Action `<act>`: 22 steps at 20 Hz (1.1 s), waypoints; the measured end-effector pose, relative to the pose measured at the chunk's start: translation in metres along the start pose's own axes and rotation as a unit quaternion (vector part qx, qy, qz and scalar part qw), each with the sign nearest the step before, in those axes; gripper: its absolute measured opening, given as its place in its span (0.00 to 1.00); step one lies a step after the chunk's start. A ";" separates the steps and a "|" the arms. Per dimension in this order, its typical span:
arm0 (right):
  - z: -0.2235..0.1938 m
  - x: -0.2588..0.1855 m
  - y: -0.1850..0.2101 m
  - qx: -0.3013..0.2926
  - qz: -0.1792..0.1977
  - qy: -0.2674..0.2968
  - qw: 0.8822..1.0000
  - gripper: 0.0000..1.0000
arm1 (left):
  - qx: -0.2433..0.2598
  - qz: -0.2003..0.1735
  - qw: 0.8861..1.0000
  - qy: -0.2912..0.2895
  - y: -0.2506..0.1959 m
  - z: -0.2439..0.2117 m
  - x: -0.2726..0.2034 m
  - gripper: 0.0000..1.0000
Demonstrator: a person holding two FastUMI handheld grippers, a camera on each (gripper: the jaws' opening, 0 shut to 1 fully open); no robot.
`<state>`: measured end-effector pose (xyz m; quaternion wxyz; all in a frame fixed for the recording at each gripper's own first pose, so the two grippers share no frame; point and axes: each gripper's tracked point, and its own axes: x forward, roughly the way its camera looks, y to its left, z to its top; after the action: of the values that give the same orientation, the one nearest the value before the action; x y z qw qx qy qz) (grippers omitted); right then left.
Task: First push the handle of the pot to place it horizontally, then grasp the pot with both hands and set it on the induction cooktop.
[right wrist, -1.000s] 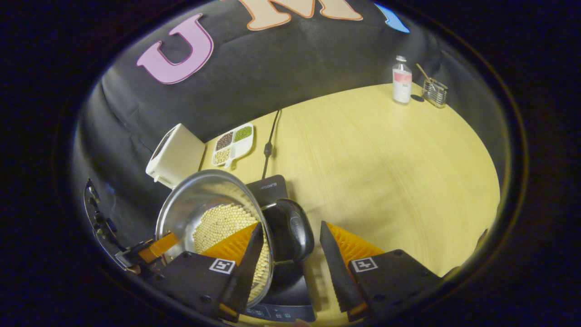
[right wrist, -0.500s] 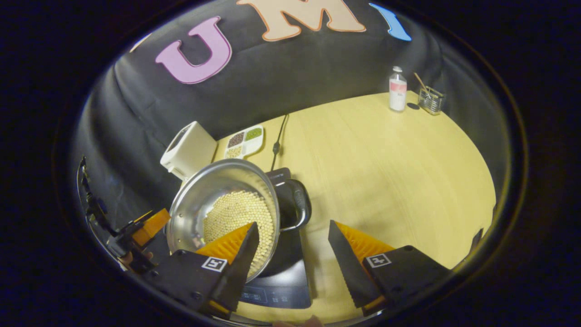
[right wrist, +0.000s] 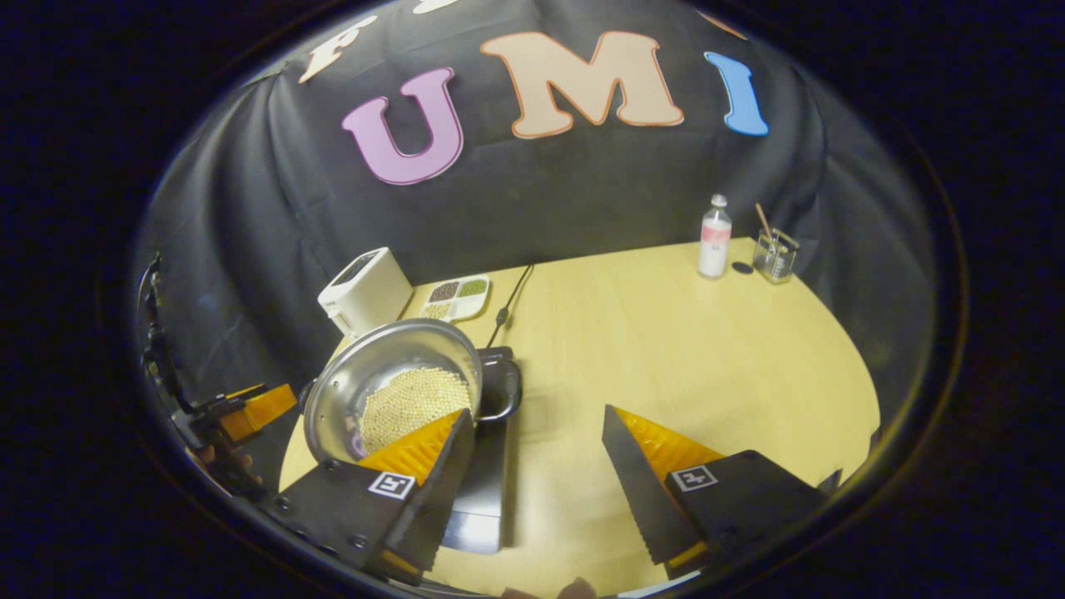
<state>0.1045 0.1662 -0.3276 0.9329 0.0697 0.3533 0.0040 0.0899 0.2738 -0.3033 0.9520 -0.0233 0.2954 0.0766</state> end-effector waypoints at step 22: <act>0.035 -0.258 -0.095 -0.036 -0.034 -0.220 0.974 0.86 | 0.057 -0.065 0.979 -0.184 -0.188 0.047 -0.244 0.96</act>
<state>-0.0697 0.0527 -0.1442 0.9893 0.0233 0.1410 -0.0304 -0.0522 0.0605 -0.1265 0.9928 0.0259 0.1173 0.0005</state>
